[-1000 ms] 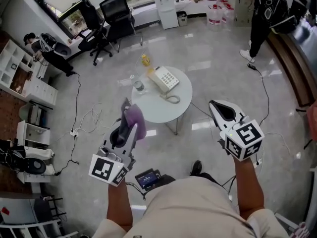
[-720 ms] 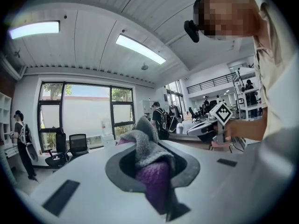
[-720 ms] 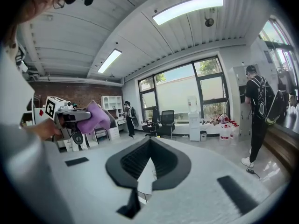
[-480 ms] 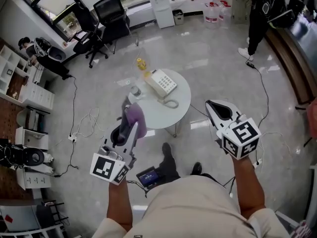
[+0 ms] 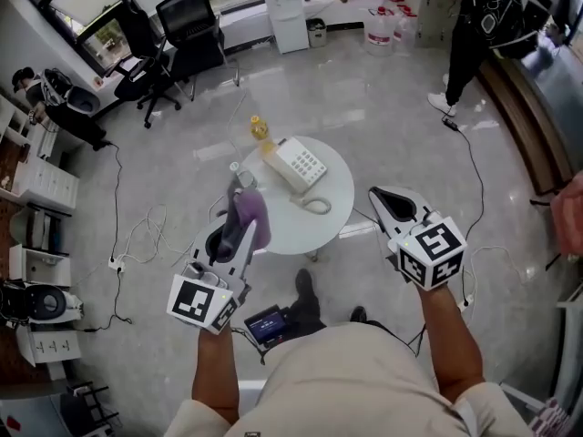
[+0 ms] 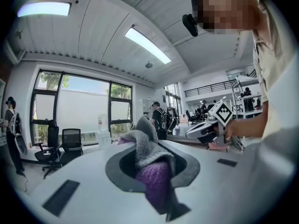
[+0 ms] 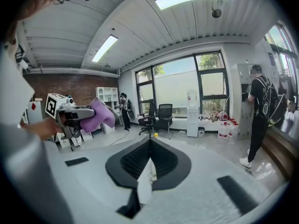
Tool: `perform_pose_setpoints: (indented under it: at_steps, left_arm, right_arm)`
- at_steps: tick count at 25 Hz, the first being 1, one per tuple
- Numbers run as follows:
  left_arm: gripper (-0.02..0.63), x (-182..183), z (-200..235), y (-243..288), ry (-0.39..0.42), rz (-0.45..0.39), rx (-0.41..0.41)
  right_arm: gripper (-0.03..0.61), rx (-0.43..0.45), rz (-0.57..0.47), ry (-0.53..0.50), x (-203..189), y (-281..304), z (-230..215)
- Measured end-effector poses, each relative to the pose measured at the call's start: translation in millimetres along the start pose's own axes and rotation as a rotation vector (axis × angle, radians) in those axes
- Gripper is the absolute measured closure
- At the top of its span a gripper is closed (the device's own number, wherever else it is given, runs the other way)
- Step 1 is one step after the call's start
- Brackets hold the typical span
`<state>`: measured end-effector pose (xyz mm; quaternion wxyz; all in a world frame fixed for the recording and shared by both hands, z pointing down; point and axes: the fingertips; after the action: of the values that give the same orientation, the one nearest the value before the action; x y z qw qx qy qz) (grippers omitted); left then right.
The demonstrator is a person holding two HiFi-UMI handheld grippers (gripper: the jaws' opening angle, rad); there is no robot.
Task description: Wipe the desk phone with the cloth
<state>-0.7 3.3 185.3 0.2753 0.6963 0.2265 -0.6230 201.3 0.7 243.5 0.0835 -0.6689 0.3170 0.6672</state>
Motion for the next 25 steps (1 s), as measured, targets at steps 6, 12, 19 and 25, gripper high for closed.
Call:
perform_pose_setpoints:
  at_steps: [6,12,19,25]
  left_arm:
    - [0.548,-27.7,34.3,18.3,-0.044,0.036,-0.018]
    - [0.548,-69.3,51.9,40.4,-0.102,0.083,-0.032]
    - [0.548,-115.6,78.5,64.8,-0.164,0.129,-0.036]
    - [0.548,-154.0,99.5,79.9,-0.223,0.164,-0.024]
  right_arm:
    - [0.584,0.025,0.051,0.002,-5.5,61.5,-0.6]
    - [0.583,0.059,0.117,0.013,-30.1,130.7,-11.7]
    - [0.583,0.113,0.186,0.022,-58.9,212.3,-16.2]
    - [0.558,0.147,0.26,0.03,-95.4,273.1,-21.5]
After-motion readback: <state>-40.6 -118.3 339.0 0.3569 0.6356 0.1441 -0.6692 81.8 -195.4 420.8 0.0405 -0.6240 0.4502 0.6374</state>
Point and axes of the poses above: the fingertips, and each gripper's own axes: y forward along the fingers, z to its left, x out of its top, and after that the axes turned 4 degrees about x, right-handed
